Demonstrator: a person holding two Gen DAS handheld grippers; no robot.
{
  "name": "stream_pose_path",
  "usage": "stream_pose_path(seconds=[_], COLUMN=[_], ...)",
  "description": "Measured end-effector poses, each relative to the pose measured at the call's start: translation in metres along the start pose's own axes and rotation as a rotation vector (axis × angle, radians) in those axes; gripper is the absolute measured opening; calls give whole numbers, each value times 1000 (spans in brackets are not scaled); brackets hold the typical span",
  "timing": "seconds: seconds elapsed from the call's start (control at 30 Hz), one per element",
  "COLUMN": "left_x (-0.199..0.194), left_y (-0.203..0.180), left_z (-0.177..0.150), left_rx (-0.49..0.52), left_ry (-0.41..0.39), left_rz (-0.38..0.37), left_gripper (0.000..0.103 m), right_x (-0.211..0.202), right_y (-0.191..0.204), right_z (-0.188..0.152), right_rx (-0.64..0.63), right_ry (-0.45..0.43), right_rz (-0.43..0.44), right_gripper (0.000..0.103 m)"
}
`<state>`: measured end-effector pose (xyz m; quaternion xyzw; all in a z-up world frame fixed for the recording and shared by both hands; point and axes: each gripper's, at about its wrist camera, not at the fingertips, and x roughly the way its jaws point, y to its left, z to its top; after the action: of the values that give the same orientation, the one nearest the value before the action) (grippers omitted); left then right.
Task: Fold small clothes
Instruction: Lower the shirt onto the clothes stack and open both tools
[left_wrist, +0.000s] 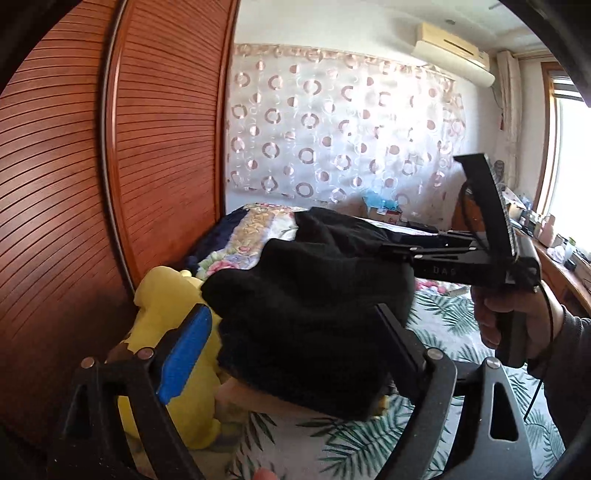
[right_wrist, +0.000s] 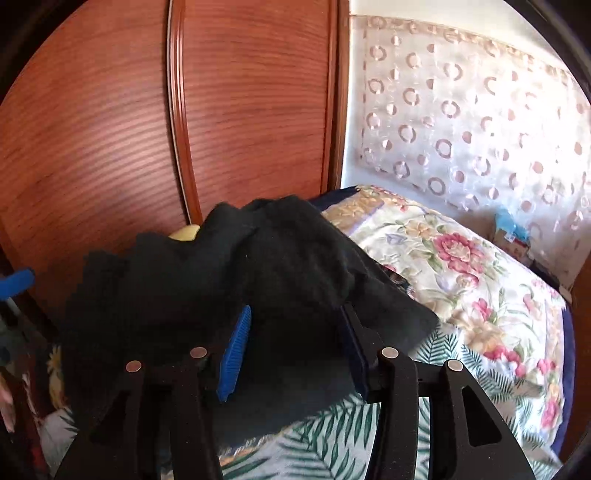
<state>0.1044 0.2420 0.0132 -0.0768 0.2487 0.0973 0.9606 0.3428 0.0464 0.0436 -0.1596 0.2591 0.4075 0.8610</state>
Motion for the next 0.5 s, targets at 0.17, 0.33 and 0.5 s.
stream_pose_path(seconds=[0.17, 0.33, 0.5], left_x=[-10, -15, -23], left_y=[-19, -43, -74], left_z=[-2, -8, -16], left_rx=[29, 55, 100], left_ry=[-14, -4, -7], left_rz=[-46, -85, -125], left_gripper=[88, 88, 88], right_x=[-54, -118, -179], right_y=[0, -1, 11], right_z=[-21, -65, -113], right_rx=[45, 127, 190], right_ry=[-41, -89, -108], right_rz=[-57, -162, -242], right_gripper=[52, 67, 80])
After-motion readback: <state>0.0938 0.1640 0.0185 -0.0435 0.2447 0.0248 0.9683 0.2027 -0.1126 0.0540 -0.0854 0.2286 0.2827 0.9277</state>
